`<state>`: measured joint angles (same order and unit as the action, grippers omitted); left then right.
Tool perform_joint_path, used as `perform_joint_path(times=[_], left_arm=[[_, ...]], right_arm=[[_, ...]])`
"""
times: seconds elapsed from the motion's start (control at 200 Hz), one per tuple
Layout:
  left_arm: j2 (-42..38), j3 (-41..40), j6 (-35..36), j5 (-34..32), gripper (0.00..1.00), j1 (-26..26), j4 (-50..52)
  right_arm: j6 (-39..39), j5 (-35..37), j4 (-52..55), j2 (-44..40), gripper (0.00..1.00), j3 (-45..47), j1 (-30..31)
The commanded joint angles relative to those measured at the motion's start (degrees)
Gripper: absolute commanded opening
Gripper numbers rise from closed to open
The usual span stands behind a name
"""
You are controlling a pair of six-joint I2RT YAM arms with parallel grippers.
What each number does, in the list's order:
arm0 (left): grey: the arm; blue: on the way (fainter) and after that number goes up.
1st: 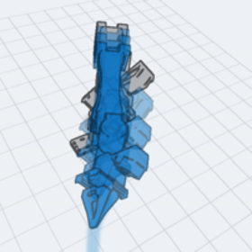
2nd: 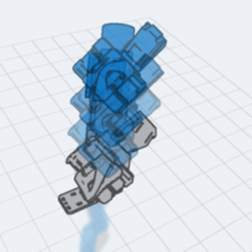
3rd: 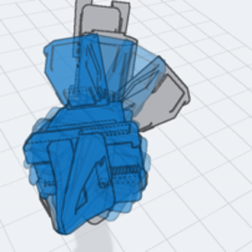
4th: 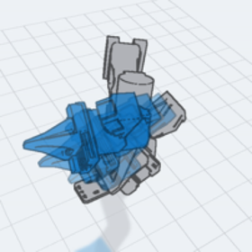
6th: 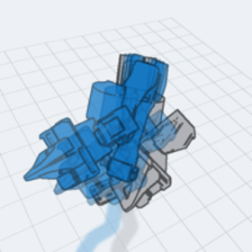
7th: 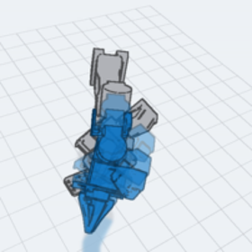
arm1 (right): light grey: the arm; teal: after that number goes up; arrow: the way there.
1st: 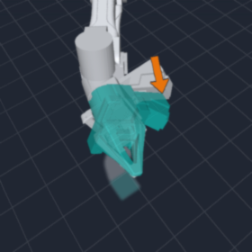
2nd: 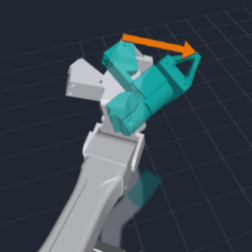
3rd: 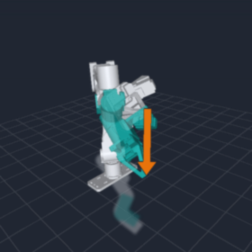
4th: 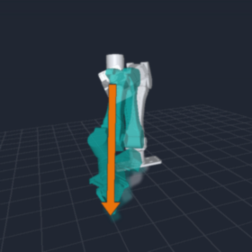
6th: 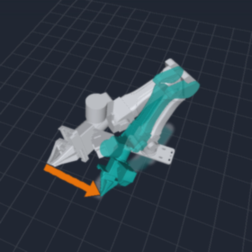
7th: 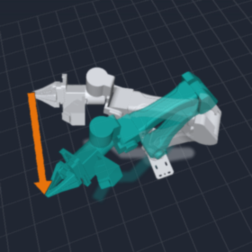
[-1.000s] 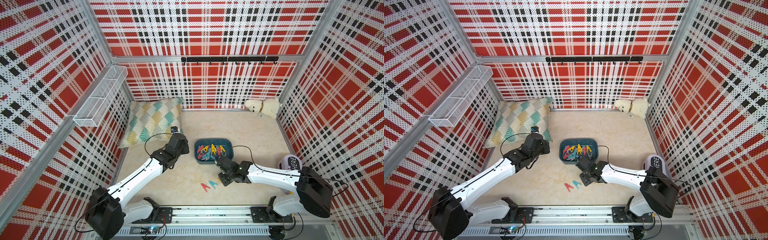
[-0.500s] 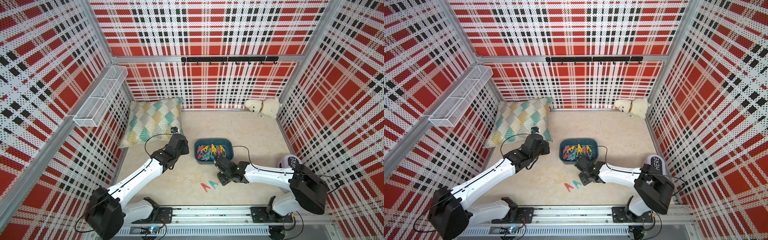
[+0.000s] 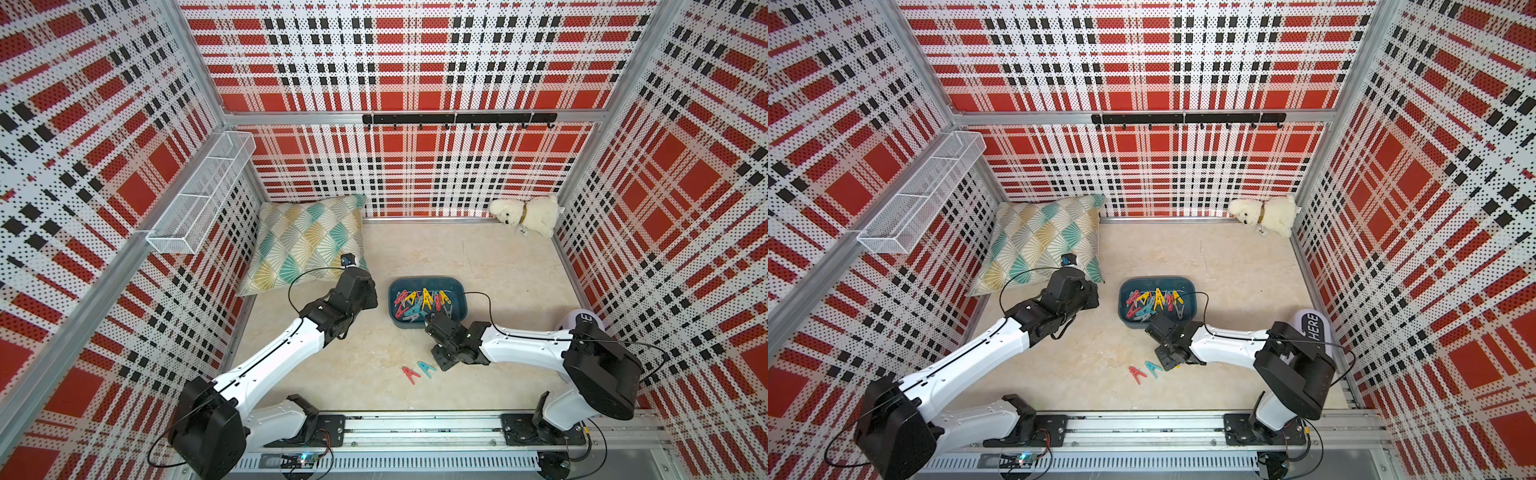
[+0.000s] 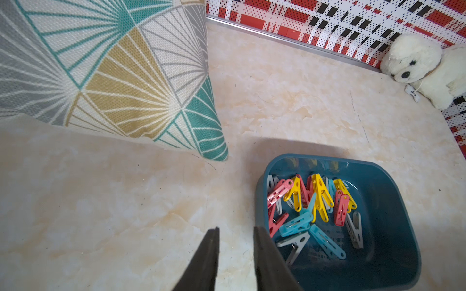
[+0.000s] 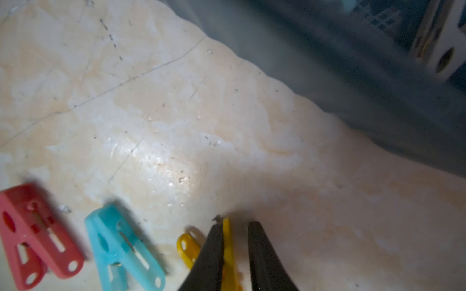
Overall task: Put the clothespins into the storage box
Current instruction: Pick up the clothespin from the center of the board.
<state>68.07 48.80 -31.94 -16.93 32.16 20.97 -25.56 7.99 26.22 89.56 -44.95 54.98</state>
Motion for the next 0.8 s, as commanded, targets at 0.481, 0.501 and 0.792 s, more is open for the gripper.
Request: perform_joint_path(times=[0.481, 0.501, 0.792], left_arm=[[-1.2, -0.3, -0.1, -0.2, 0.30, -0.6, -0.8], [-1.3, -0.3, -0.1, -0.2, 0.30, -0.6, -0.8], [-1.5, -0.6, -0.2, 0.0, 0.30, -0.6, -1.1]], right_arm=[[-0.6, 2.4, 4.9, -7.7, 0.10, -1.5, 0.2], [-0.6, 2.2, 5.4, -8.3, 0.10, -1.8, 0.2], [3.6, 1.2, 3.4, -13.7, 0.10, -12.7, -3.9]])
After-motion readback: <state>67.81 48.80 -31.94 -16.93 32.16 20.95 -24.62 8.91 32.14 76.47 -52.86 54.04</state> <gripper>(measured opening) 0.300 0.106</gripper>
